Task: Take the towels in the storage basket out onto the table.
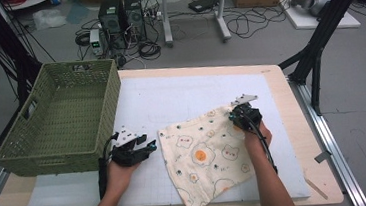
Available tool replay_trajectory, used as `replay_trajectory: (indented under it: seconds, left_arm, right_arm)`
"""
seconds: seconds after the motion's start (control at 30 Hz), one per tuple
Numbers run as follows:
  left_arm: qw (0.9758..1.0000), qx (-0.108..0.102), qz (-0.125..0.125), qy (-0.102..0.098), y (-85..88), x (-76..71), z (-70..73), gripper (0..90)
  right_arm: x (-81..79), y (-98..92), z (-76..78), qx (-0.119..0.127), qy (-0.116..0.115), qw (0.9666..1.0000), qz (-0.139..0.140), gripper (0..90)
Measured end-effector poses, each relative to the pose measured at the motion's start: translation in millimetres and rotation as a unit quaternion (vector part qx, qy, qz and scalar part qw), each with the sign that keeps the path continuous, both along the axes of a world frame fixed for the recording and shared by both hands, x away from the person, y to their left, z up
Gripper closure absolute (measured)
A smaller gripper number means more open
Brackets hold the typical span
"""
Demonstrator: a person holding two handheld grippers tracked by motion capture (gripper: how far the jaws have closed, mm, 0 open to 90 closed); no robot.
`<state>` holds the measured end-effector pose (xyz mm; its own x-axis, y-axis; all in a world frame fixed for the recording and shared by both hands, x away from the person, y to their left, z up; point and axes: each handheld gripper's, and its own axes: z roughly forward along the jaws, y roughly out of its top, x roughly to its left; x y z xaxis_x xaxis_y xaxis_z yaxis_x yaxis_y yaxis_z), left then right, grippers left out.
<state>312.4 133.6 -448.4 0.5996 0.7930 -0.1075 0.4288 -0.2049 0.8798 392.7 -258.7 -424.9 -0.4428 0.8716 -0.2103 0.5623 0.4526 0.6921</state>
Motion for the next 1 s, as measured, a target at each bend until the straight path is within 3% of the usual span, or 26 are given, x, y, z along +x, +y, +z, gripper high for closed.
replay_trajectory:
  seconds: [0.1, 0.13, 0.2, 0.37, 0.43, 0.53, 0.73, 0.83, 0.93, 1.0]
  left_arm:
    - [1.0, 0.0, 0.0, 0.001, 0.4, -0.1, 0.1, 53.8]
    - [1.0, 0.0, -0.001, 0.001, 0.8, 0.1, 0.1, 53.5]
    - [1.0, -0.001, -0.001, 0.003, 1.2, 0.4, 0.0, 53.4]
    - [0.9999, -0.009, 0.002, 0.007, 2.6, 1.5, -0.2, 52.5]
    - [0.9998, -0.013, 0.003, 0.012, 3.4, 2.4, -0.3, 52.2]
    - [0.9997, -0.017, 0.005, 0.014, 3.6, 5.2, -0.1, 52.1]
    - [0.9992, -0.038, 0.002, 0.015, -11.4, 14.4, 4.6, 51.5]
    - [0.9993, -0.022, -0.002, 0.029, -24.9, 25.3, 4.9, 49.4]
    - [0.9993, -0.009, 0.0, 0.035, -39.3, 39.5, 4.3, 46.9]
    - [0.9991, 0.01, 0.002, 0.042, -48.3, 49.5, 3.0, 45.4]
  right_arm:
    - [-2.9, -8.9, -3.0, -0.011, 0.005, 0.9997, -0.02, 84.9]
    - [-4.6, -16.1, -6.9, 0.006, 0.015, 0.9995, -0.028, 81.2]
    - [-6.8, -18.6, -8.1, 0.014, 0.015, 0.9994, -0.027, 78.1]
    - [-22.5, -29.5, -5.0, 0.06, -0.009, 0.9979, -0.022, 61.3]
    - [-32.4, -34.6, -1.4, 0.081, -0.025, 0.9963, -0.013, 56.8]
    - [-48.3, -41.3, 1.5, 0.11, -0.031, 0.9934, 0.009, 53.6]
    - [-79.2, -50.7, 3.5, 0.115, -0.042, 0.9915, 0.044, 52.2]
    - [-86.9, -56.7, 2.8, 0.11, -0.042, 0.992, 0.045, 51.5]
    - [-89.1, -62.0, 2.5, 0.122, -0.042, 0.9909, 0.041, 51.0]
    - [-89.9, -63.5, 2.4, 0.129, -0.042, 0.99, 0.04, 50.7]
